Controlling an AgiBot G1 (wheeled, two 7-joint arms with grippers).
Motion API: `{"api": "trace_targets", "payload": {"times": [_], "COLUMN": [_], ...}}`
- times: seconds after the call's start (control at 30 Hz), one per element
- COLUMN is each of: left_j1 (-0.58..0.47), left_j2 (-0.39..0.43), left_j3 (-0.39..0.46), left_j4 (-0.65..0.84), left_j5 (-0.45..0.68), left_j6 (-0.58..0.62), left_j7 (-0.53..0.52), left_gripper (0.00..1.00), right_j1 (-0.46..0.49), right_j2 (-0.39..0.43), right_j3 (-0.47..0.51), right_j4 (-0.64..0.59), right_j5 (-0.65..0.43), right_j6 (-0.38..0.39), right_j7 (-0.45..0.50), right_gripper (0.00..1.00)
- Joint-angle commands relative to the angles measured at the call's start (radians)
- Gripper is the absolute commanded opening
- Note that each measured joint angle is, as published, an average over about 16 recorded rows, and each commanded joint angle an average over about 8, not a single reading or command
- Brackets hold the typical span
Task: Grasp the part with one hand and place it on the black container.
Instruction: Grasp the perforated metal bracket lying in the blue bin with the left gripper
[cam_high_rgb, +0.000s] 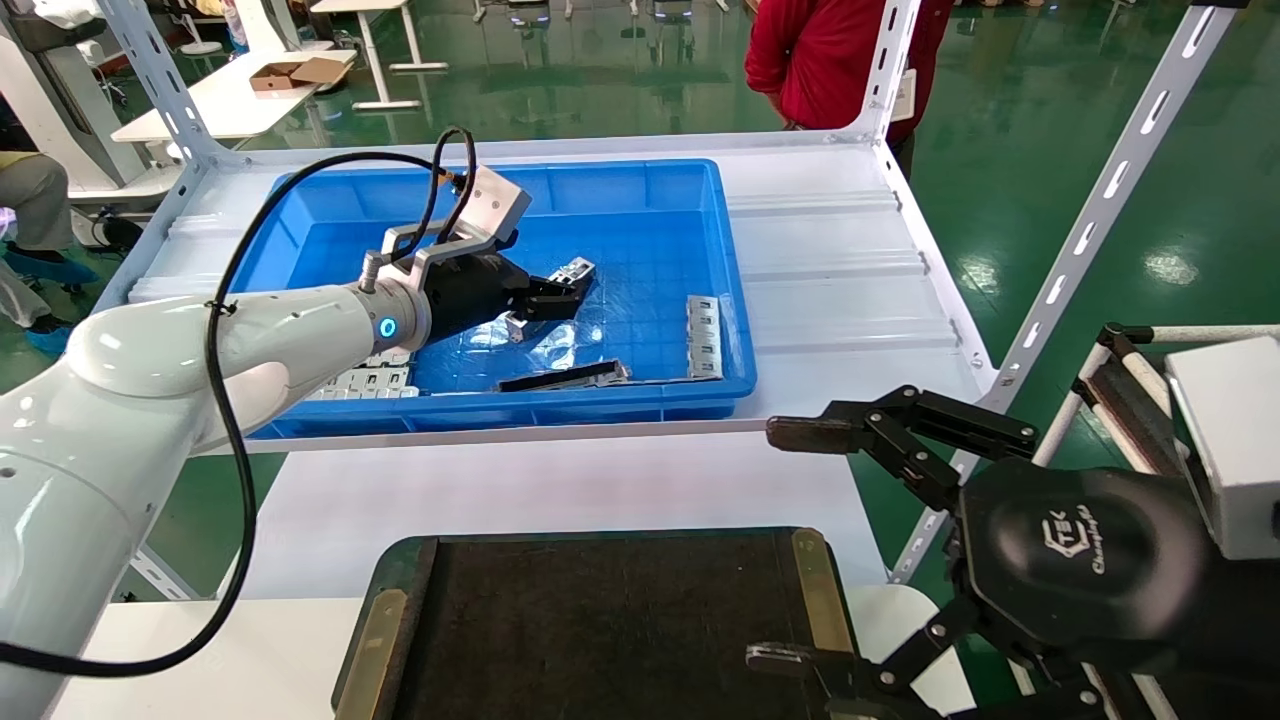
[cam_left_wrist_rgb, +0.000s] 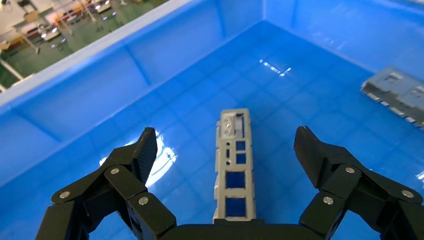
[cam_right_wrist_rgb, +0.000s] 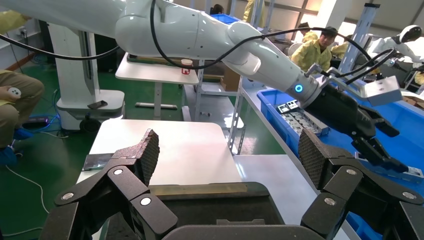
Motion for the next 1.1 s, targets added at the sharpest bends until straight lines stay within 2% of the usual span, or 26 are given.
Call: {"api": "trace_targets", "payload": {"times": [0.03,0.1,0.17,1.1], "left_j1": [-0.011,-0.011,-0.009,0.011], "left_j2": [0.018,0.021,0.023,0.022], "left_j3": [0.001,0.006,0.013,0.13], "left_j4": [0.041,0.054,0.062,0.075], "left_j5": [-0.003,-0.013,-0.023,-0.128], "left_j6": [-0.017,-0.022,-0.026,-0.064], "left_j7": [0.015,0.018,0.018,-0.013], "left_gripper": [0.38,0.13,0.0,0.0], "right_j1": [0.0,0.0,0.0,0.001], "right_j2": [0.0,0.0,0.0,0.001], "right_j3": [0.0,0.0,0.0,-0.002], "right_j4": [0.0,0.0,0.0,0.0], "right_j5": [0.0,0.0,0.0,0.002], "right_j6": [0.0,0.0,0.0,0.001], "right_j7": [0.0,0.0,0.0,-0.001], "right_gripper": [0.35,0.1,0.0,0.0]}}
